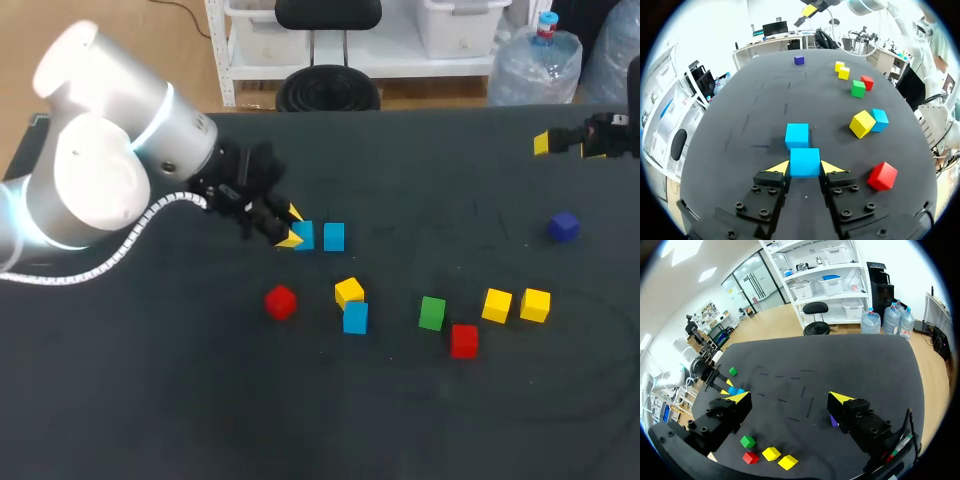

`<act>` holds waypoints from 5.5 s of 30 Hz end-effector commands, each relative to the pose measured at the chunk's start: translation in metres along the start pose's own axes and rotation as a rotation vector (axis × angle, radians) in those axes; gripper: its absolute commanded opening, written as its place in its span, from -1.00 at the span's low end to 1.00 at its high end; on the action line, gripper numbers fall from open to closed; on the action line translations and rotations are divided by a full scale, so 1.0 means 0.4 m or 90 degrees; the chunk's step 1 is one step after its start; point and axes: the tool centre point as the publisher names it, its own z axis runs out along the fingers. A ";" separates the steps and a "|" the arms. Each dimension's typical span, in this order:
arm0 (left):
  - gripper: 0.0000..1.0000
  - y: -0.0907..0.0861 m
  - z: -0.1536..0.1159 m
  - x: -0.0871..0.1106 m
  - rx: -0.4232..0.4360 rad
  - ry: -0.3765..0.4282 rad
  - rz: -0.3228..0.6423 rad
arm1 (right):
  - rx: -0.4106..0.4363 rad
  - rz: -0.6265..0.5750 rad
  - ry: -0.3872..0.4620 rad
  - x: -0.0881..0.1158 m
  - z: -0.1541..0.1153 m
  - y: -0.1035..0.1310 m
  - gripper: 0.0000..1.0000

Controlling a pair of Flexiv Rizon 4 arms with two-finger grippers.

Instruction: Place the blue cubes, place green cubes on the blue cubes, place the yellow cubes on the green cubes, then place the red cubes on the yellow cubes, and place purple cube on the red cubes.

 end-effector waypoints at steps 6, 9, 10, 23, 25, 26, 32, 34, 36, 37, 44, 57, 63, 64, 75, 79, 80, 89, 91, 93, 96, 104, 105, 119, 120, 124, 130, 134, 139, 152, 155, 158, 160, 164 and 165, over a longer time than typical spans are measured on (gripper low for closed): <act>-1.00 0.024 0.015 0.015 0.009 0.002 -0.001 | 0.004 0.001 -0.001 0.001 0.000 0.003 1.00; -1.00 0.026 0.018 0.019 0.011 0.002 -0.003 | 0.004 0.001 -0.001 0.001 0.000 0.003 1.00; -1.00 0.027 0.018 0.019 0.012 0.002 -0.003 | 0.004 0.001 -0.001 0.001 0.000 0.003 1.00; -1.00 0.038 0.026 0.024 0.016 0.000 -0.013 | 0.004 0.001 -0.001 0.001 0.000 0.003 1.00; -1.00 0.037 0.027 0.024 0.017 0.000 -0.014 | 0.004 0.001 -0.001 0.001 0.000 0.003 1.00; -1.00 0.036 0.026 0.024 0.017 0.000 -0.015 | 0.004 0.001 -0.001 0.001 0.000 0.003 1.00; -1.00 0.031 0.021 0.028 0.018 0.003 -0.019 | 0.004 0.001 -0.001 0.001 0.000 0.003 1.00; -1.00 0.030 0.019 0.028 0.017 0.004 -0.021 | 0.004 0.001 -0.001 0.001 0.000 0.003 1.00; -1.00 0.029 0.019 0.029 0.017 0.004 -0.023 | 0.004 0.001 -0.001 0.001 0.000 0.003 1.00; -1.00 0.029 0.019 0.029 0.016 0.004 -0.024 | 0.004 0.001 -0.001 0.001 0.000 0.003 1.00; -1.00 0.019 0.019 0.025 0.018 0.004 -0.028 | 0.004 0.001 -0.001 0.001 0.000 0.003 1.00; -1.00 0.013 0.024 0.022 0.017 0.003 -0.028 | 0.004 0.001 -0.001 0.001 0.000 0.003 1.00; -1.00 0.010 0.025 0.023 0.018 0.004 -0.030 | 0.004 0.001 -0.001 0.001 0.000 0.003 1.00; -1.00 0.010 0.025 0.023 0.018 0.004 -0.030 | 0.004 0.001 -0.001 0.001 0.000 0.003 1.00; -1.00 0.010 0.027 0.023 0.018 0.005 -0.028 | 0.004 0.001 -0.001 0.001 0.000 0.003 1.00; -1.00 0.012 0.028 0.024 0.017 0.005 -0.029 | 0.004 0.001 -0.001 0.001 0.000 0.003 1.00; -1.00 0.012 0.028 0.024 0.017 0.005 -0.030 | 0.004 0.001 -0.001 0.001 0.000 0.003 1.00; -1.00 0.018 0.028 0.026 0.015 0.006 -0.033 | 0.004 0.001 -0.001 0.001 0.000 0.003 1.00; -0.79 0.019 0.027 0.026 0.012 0.008 -0.035 | 0.004 0.001 -0.001 0.001 0.000 0.003 1.00; -0.55 0.019 0.028 0.026 0.012 0.008 -0.035 | 0.004 0.001 -0.001 0.001 0.000 0.003 1.00; -0.49 0.019 0.027 0.026 0.012 0.008 -0.036 | 0.004 0.001 -0.001 0.001 0.000 0.003 1.00; -0.64 0.020 0.028 0.026 0.012 0.009 -0.035 | 0.004 0.001 -0.001 0.001 0.000 0.003 1.00; -0.63 0.020 0.028 0.026 0.012 0.009 -0.035 | 0.004 0.001 -0.001 0.001 0.000 0.003 1.00; 0.82 0.019 0.028 0.023 0.011 0.014 -0.034 | 0.004 0.001 -0.001 0.001 0.000 0.003 1.00; 0.90 0.019 0.028 0.023 0.011 0.015 -0.035 | 0.004 0.001 -0.001 0.001 0.000 0.003 1.00; 0.98 0.020 0.027 0.022 0.009 0.015 -0.035 | 0.004 0.001 -0.001 0.001 0.000 0.003 1.00; 1.00 0.023 0.010 0.013 0.002 0.011 -0.039 | 0.004 0.001 -0.001 0.001 0.000 0.003 1.00; 1.00 0.024 -0.010 0.003 -0.004 0.006 -0.047 | 0.004 0.001 -0.001 0.001 0.000 0.003 1.00; 1.00 0.021 -0.033 -0.005 -0.019 0.006 -0.054 | 0.004 0.001 -0.001 0.001 0.000 0.003 1.00; 1.00 0.004 -0.120 -0.031 -0.052 -0.022 -0.137 | 0.004 0.001 -0.001 0.001 0.000 0.003 1.00; 1.00 0.007 -0.150 -0.028 -0.064 -0.032 -0.169 | 0.004 0.001 -0.001 0.001 0.000 0.003 1.00; 1.00 0.009 -0.179 -0.024 -0.082 -0.044 -0.203 | 0.004 0.001 -0.001 0.001 0.000 0.003 1.00; 1.00 0.008 -0.195 -0.020 -0.097 -0.052 -0.223 | 0.004 0.001 -0.001 0.001 0.000 0.003 1.00; 1.00 0.003 -0.218 -0.015 -0.125 -0.063 -0.259 | 0.004 0.001 -0.001 0.001 0.000 0.003 1.00; 1.00 0.001 -0.223 -0.014 -0.133 -0.064 -0.266 | 0.004 0.001 -0.001 0.001 0.000 0.003 1.00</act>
